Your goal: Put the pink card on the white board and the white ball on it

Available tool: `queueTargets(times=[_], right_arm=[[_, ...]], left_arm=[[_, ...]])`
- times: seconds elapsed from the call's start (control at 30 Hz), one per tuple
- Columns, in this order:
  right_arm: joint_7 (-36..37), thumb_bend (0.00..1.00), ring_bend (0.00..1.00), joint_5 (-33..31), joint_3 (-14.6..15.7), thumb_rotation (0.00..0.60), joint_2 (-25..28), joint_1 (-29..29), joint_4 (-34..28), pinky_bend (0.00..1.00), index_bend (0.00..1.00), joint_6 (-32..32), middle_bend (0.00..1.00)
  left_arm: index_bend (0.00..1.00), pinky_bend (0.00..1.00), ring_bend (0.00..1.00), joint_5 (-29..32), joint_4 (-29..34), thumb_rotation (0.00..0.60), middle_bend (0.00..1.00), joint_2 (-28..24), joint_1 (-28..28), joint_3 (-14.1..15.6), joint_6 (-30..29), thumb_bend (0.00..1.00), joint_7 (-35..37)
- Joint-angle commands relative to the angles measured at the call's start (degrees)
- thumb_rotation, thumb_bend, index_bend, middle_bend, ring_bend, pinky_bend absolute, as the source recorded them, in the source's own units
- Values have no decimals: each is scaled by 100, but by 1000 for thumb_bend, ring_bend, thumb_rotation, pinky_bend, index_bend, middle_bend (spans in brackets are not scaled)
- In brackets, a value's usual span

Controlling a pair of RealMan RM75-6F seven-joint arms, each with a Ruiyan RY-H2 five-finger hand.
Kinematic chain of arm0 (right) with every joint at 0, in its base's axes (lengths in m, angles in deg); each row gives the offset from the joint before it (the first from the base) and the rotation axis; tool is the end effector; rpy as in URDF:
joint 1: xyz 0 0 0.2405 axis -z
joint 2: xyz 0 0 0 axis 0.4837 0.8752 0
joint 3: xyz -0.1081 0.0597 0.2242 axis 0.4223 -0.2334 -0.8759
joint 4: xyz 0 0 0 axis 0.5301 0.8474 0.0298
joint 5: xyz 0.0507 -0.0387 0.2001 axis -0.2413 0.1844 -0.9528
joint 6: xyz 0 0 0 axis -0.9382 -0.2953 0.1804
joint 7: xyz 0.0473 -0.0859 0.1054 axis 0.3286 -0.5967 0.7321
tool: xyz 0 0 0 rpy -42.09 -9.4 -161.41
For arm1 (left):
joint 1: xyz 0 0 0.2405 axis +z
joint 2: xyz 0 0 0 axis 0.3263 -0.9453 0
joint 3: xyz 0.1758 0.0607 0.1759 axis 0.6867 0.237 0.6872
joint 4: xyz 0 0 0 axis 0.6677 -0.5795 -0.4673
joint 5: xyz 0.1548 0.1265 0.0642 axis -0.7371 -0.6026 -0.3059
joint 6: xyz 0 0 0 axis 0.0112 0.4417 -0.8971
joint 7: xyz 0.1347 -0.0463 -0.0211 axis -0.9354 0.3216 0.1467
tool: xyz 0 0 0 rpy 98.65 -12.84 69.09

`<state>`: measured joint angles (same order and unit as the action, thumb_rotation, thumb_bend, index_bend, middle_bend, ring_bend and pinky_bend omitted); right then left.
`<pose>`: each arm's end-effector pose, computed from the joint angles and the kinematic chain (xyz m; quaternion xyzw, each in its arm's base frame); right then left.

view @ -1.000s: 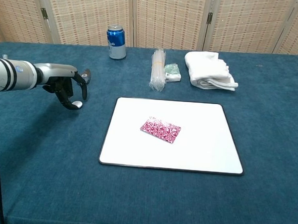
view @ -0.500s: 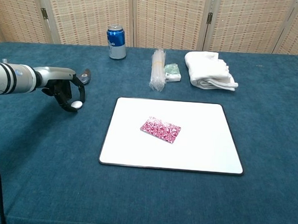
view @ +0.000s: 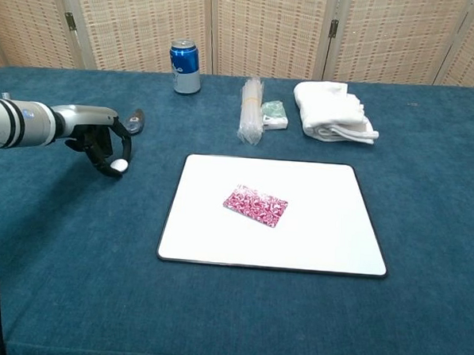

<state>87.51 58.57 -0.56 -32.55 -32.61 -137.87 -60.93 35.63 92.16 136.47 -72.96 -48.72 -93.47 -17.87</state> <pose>-0.2930 -0.1493 0.1543 0.6840 -0.3297 0.3901 0.5208 -0.1987 0.4269 -0.0165 -0.6981 -0.5243 -0.2568 0.4144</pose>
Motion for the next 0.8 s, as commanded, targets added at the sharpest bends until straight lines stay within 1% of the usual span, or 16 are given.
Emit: queueTargets(times=[0.03,0.1,0.2,0.33,0.43,0.57,0.63,0.8], right_arm=[[-1,168,0,-9,-1,600,-2,-8,-2,0,0,18,0],[3,168,0,-8,-1,600,1,-19,-6,0,0,34,0],[35,168,0,17,9,600,14,-34,-17,0,0,43,0],[120,168,0,87,34,600,50,-47,-17,0,0,17,0],[268,168,0,182,82,600,100,-56,-10,0,0,-18,0],[494,168,0,319,135,600,184,-57,35,0,0,-120,0],[646,169,0,390,153,600,226,-58,81,0,0,-198,0],[988,169,0,587,212,600,318,-18,212,0,0,-464,0]], left_arm=[[579,1000,1000,-41,56,600,1000,-42,18,-2,-6,332,20],[576,1000,1000,-65,176,600,1000,-113,28,-7,-40,332,14],[574,1000,1000,-38,521,600,1000,-324,36,-26,-127,332,-29],[566,1000,1000,151,1155,600,1000,-644,23,-5,-456,332,-296],[557,1000,1000,517,1830,600,1000,-911,-47,40,-866,332,-709],[554,1000,1000,996,2624,600,1000,-1086,-199,108,-1508,332,-1354],[544,1000,1000,1268,2983,600,1000,-1065,-311,140,-1910,332,-1767],[535,1000,1000,1994,3732,600,1000,-859,-631,65,-2682,332,-2567]])
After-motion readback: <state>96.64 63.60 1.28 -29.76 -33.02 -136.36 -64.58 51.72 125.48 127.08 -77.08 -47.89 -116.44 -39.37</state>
